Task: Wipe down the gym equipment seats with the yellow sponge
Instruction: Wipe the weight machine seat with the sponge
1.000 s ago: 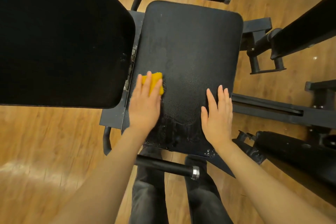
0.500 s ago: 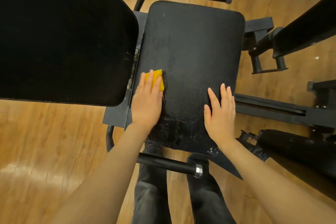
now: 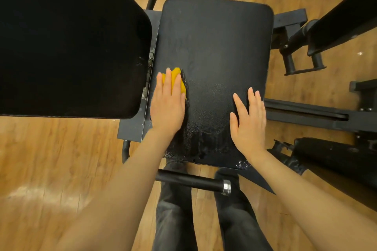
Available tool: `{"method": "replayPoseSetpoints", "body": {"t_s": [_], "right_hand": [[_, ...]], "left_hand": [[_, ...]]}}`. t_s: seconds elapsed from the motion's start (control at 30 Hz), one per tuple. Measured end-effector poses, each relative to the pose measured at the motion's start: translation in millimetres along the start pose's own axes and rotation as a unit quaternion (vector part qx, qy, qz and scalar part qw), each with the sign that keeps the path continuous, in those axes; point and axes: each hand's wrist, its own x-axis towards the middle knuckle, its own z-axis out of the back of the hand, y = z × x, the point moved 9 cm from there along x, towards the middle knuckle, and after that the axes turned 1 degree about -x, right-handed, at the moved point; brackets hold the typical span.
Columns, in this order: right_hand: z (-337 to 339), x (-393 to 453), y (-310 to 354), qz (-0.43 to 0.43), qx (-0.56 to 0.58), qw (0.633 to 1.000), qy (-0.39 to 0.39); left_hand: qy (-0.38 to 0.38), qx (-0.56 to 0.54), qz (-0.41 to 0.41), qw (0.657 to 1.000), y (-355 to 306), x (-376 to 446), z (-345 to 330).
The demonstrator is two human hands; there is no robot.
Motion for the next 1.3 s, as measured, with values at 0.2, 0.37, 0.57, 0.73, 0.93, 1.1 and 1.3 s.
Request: {"method": "replayPoseSetpoints", "body": {"t_s": [0.2, 0.37, 0.57, 0.73, 0.93, 1.1, 1.3], "right_hand": [[1.1, 0.6, 0.0, 0.008, 0.008, 1.0, -0.005], [1.1, -0.1, 1.5, 0.011, 0.001, 1.0, -0.009], [0.7, -0.2, 1.3, 0.01, 0.001, 1.0, -0.004], [-0.6, 0.6, 0.4, 0.004, -0.001, 1.0, -0.004], [0.1, 0.5, -0.1, 0.004, 0.016, 1.0, -0.002], [2.4, 0.4, 1.3, 0.004, 0.027, 1.0, 0.004], [1.8, 0.5, 2.0, 0.006, 0.03, 0.999, 0.013]], "left_hand": [[-0.015, 0.012, -0.06, 0.998, 12.4, -24.7, -1.7], [-0.008, -0.003, -0.045, 0.999, 31.2, -79.9, -18.1], [-0.017, 0.011, -0.023, 1.0, 22.9, 3.9, 3.6], [-0.031, 0.006, -0.047, 0.998, 23.3, 4.4, 11.0], [0.0, -0.039, 0.009, 0.999, 52.4, -95.8, -19.2], [-0.015, -0.024, -0.002, 1.0, 36.7, -60.1, -12.9], [-0.039, -0.045, 0.033, 0.998, 16.6, -2.9, 3.0]]}}
